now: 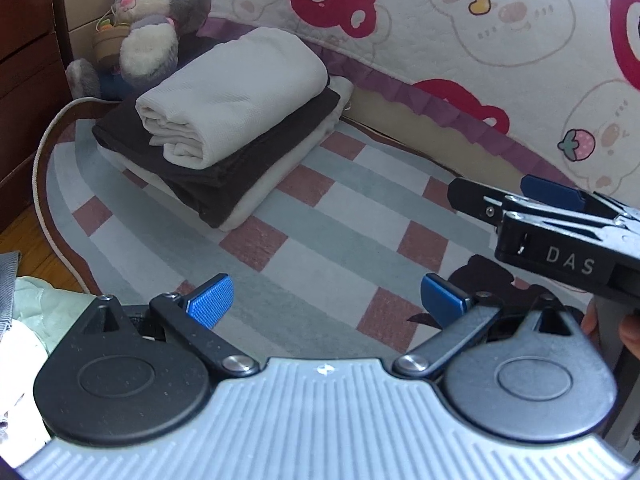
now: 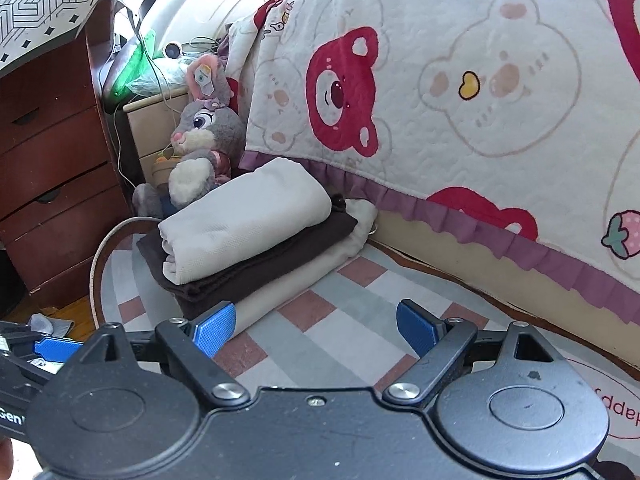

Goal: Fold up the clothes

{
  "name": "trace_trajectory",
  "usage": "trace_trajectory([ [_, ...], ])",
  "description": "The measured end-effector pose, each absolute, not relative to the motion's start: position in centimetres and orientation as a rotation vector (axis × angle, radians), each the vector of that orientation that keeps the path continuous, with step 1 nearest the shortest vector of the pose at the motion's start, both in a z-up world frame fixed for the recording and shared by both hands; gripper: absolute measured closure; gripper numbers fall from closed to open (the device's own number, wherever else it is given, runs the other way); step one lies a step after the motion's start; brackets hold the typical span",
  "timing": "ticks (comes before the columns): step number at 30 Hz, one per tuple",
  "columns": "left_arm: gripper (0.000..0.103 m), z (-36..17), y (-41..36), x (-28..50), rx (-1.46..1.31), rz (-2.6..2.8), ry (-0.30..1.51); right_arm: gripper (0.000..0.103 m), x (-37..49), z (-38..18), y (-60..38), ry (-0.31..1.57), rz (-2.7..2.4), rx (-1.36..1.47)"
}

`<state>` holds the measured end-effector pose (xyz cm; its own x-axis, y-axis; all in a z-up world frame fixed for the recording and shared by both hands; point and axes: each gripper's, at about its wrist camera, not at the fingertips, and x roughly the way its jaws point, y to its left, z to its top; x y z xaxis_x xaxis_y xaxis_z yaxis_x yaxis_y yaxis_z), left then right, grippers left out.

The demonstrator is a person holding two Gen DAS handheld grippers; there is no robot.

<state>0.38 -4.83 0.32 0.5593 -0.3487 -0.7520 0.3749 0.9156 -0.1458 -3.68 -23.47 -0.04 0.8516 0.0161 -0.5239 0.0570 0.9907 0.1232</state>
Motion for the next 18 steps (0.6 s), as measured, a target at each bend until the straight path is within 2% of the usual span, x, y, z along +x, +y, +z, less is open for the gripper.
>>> trace_trajectory([
  [18, 0.001, -0.30, -4.87, 0.76, 0.050, -0.421, 0.885, 0.013, -3.33, -0.74, -22.81, 0.584, -0.020, 0.129],
])
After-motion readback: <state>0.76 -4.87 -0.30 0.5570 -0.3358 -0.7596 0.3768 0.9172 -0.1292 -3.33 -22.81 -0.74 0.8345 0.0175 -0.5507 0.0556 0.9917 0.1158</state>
